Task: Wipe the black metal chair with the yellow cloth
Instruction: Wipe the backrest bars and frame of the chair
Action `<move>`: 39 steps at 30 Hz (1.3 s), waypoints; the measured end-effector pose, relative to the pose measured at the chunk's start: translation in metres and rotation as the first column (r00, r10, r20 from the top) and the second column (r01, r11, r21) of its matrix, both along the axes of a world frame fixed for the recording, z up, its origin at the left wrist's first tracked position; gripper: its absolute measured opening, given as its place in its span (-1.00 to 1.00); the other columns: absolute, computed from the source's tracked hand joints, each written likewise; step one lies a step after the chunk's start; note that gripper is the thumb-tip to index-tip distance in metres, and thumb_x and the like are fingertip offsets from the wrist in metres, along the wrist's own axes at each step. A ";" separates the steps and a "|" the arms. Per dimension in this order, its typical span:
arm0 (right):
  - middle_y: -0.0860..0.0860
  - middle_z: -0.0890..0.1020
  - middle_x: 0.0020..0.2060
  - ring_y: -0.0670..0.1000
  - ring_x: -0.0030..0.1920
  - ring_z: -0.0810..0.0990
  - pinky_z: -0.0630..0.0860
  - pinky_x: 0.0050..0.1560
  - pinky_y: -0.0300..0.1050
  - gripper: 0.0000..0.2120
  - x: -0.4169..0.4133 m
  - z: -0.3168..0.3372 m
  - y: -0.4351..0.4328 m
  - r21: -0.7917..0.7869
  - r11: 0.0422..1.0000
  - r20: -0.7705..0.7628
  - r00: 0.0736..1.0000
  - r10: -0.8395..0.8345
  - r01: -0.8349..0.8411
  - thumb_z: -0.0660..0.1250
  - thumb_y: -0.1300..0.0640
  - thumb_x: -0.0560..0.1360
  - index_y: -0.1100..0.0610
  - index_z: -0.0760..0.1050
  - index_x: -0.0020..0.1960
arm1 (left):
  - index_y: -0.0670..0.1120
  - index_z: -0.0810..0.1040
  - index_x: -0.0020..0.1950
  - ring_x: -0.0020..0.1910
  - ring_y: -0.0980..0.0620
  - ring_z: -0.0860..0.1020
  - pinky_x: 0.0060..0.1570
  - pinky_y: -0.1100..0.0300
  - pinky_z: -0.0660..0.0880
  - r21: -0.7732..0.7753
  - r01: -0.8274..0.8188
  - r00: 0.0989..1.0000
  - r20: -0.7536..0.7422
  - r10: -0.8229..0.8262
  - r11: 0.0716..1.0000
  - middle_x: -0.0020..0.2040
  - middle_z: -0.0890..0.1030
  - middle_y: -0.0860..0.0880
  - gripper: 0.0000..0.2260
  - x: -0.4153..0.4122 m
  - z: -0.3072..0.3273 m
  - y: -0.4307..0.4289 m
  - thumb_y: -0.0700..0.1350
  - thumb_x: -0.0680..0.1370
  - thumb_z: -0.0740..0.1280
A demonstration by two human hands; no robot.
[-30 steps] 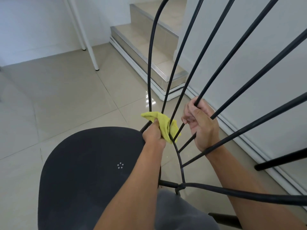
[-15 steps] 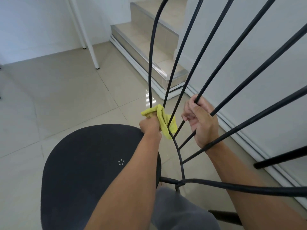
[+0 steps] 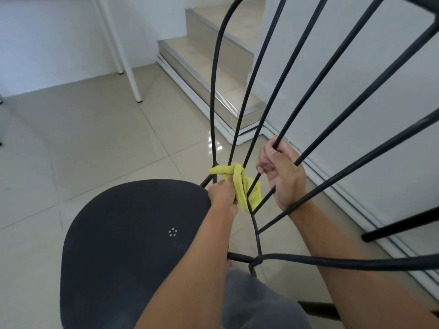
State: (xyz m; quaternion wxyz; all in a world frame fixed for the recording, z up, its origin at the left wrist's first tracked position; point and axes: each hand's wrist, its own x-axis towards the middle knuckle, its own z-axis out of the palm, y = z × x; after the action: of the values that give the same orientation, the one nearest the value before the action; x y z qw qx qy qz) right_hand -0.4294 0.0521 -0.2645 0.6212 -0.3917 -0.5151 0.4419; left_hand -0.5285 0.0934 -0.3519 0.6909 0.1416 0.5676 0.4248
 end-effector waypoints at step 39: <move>0.06 0.41 -0.37 0.05 -0.31 0.41 0.51 -0.07 0.14 -0.87 0.008 0.012 -0.010 -0.090 0.996 0.195 0.981 0.000 0.018 0.15 0.20 0.57 0.14 0.38 -0.15 | -0.21 0.32 -0.38 -0.40 0.06 0.21 -0.39 0.16 0.18 0.297 0.444 0.820 -0.515 -0.249 0.846 -0.44 0.28 -0.02 -0.65 -0.027 -0.022 -0.147 -0.18 0.58 0.30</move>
State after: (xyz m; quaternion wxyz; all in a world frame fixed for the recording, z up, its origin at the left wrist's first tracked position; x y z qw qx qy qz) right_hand -0.4212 0.0423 -0.2526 0.5514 -0.4633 -0.5509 0.4217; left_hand -0.5556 -0.0540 -0.3735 0.5597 0.4800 0.5771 0.3511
